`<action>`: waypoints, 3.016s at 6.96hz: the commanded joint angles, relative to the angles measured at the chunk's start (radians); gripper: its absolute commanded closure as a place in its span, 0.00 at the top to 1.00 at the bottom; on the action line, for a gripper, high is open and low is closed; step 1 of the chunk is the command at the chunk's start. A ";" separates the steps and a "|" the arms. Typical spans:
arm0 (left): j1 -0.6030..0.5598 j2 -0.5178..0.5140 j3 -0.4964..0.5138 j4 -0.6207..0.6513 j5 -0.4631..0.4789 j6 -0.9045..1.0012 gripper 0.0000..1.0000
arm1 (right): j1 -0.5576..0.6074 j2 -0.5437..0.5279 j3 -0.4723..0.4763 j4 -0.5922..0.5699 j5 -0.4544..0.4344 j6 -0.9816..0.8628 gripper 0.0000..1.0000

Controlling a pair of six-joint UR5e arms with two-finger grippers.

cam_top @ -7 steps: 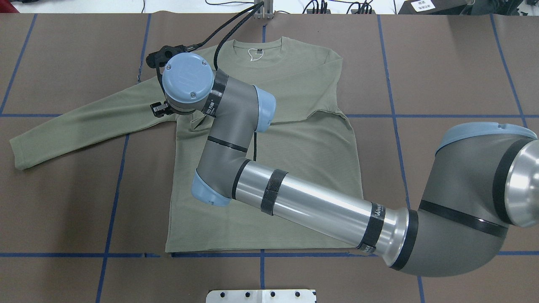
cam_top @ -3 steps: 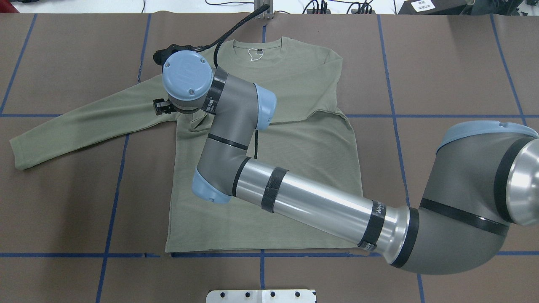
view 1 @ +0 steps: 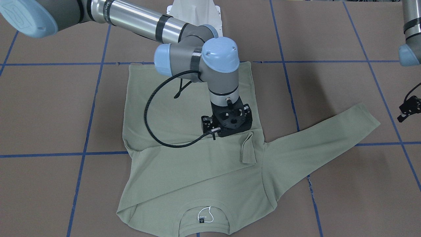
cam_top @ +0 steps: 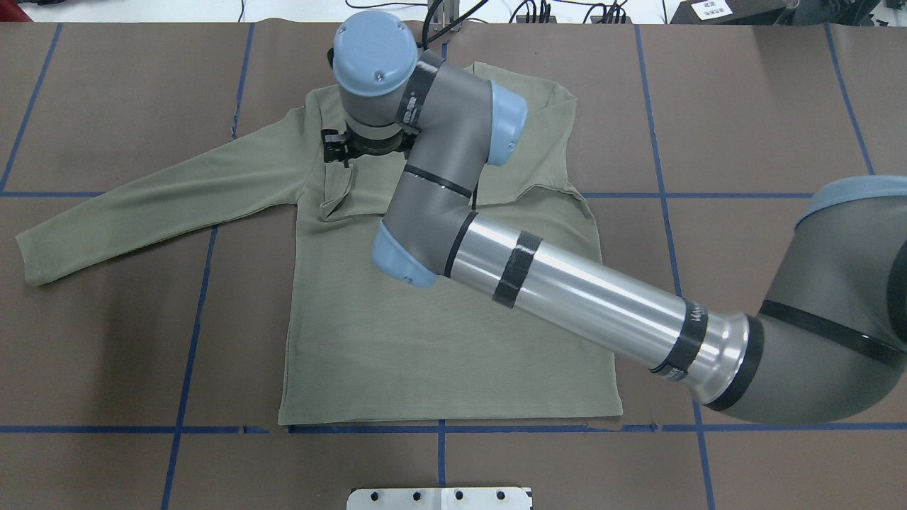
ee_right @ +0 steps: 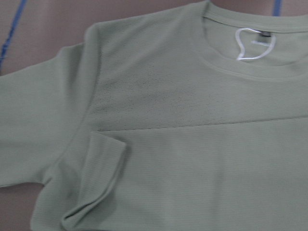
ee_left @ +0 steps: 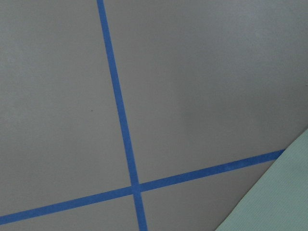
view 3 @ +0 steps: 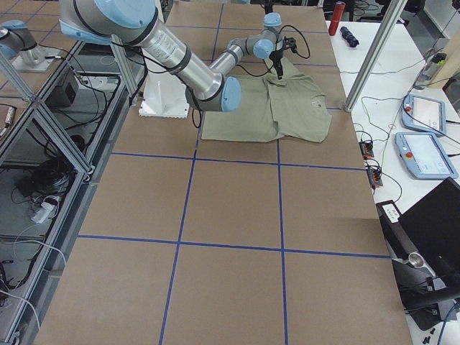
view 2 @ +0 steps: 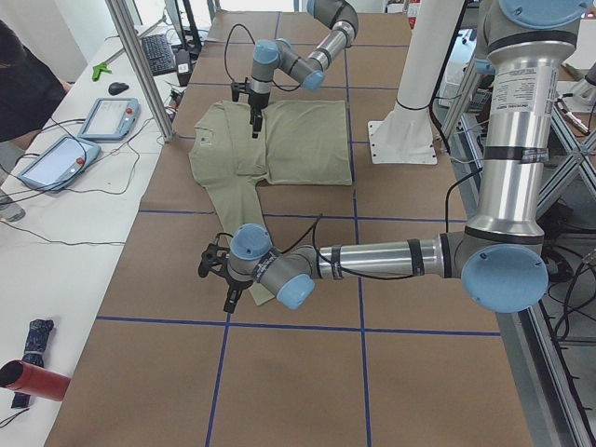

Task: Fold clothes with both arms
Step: 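Carry the grasped sleeve across the shirt body toward the collar with the right gripper, then release the sleeve and raise the right gripper while the left gripper grasps the other cuff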

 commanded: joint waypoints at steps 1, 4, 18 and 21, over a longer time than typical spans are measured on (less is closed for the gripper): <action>0.095 0.034 -0.030 -0.063 0.073 -0.214 1.00 | 0.133 -0.141 0.205 -0.225 0.150 -0.027 1.00; 0.246 0.126 -0.140 -0.081 0.191 -0.496 0.99 | 0.337 -0.424 0.490 -0.460 0.259 -0.378 1.00; 0.324 0.131 -0.085 -0.078 0.275 -0.554 0.33 | 0.450 -0.592 0.592 -0.468 0.365 -0.582 1.00; 0.324 0.131 -0.093 -0.077 0.269 -0.557 0.19 | 0.451 -0.597 0.591 -0.465 0.365 -0.582 1.00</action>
